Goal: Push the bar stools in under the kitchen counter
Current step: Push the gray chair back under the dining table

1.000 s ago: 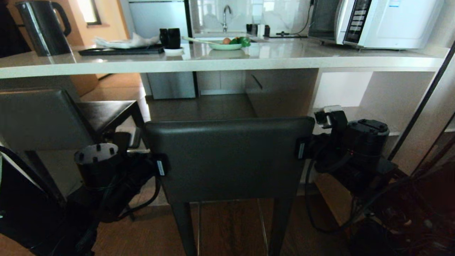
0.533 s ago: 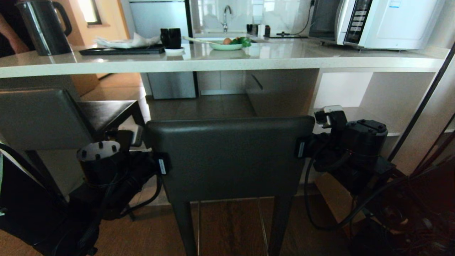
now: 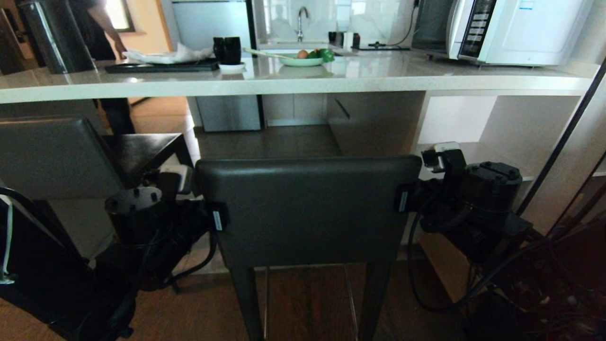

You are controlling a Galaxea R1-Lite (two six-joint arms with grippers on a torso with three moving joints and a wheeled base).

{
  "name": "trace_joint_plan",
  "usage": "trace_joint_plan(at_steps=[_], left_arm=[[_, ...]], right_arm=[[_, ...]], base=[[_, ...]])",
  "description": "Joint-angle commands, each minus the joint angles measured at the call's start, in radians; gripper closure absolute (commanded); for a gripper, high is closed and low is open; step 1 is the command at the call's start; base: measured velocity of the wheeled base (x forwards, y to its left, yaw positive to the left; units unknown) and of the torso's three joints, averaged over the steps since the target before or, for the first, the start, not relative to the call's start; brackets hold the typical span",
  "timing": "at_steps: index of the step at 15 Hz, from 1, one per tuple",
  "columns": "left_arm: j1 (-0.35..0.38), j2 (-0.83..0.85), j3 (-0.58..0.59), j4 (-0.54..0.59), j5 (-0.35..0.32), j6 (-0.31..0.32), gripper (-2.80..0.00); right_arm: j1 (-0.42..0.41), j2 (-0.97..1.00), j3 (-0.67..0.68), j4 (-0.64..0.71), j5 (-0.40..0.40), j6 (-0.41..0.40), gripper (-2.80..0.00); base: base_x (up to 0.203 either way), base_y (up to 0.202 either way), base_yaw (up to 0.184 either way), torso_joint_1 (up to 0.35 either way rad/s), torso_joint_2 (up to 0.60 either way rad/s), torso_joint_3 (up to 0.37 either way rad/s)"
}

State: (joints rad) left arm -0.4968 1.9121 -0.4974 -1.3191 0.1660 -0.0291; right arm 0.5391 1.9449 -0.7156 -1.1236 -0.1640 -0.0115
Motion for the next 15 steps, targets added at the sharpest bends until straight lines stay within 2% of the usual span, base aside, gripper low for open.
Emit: trace_joint_plan(at_steps=[1, 15], left_arm=[[-0.054, 0.002, 0.004, -0.006, 0.003, 0.0, 0.0], [-0.055, 0.002, 0.004, -0.006, 0.003, 0.0, 0.0]], right_arm=[[0.053, 0.006, -0.002, -0.001, -0.002, -0.001, 0.0], [0.053, 0.011, -0.005, -0.002, 0.0, -0.002, 0.0]], base=[[0.05, 0.0, -0.005, -0.002, 0.0, -0.001], [0.182, 0.0, 0.0, 0.002, 0.0, 0.003]])
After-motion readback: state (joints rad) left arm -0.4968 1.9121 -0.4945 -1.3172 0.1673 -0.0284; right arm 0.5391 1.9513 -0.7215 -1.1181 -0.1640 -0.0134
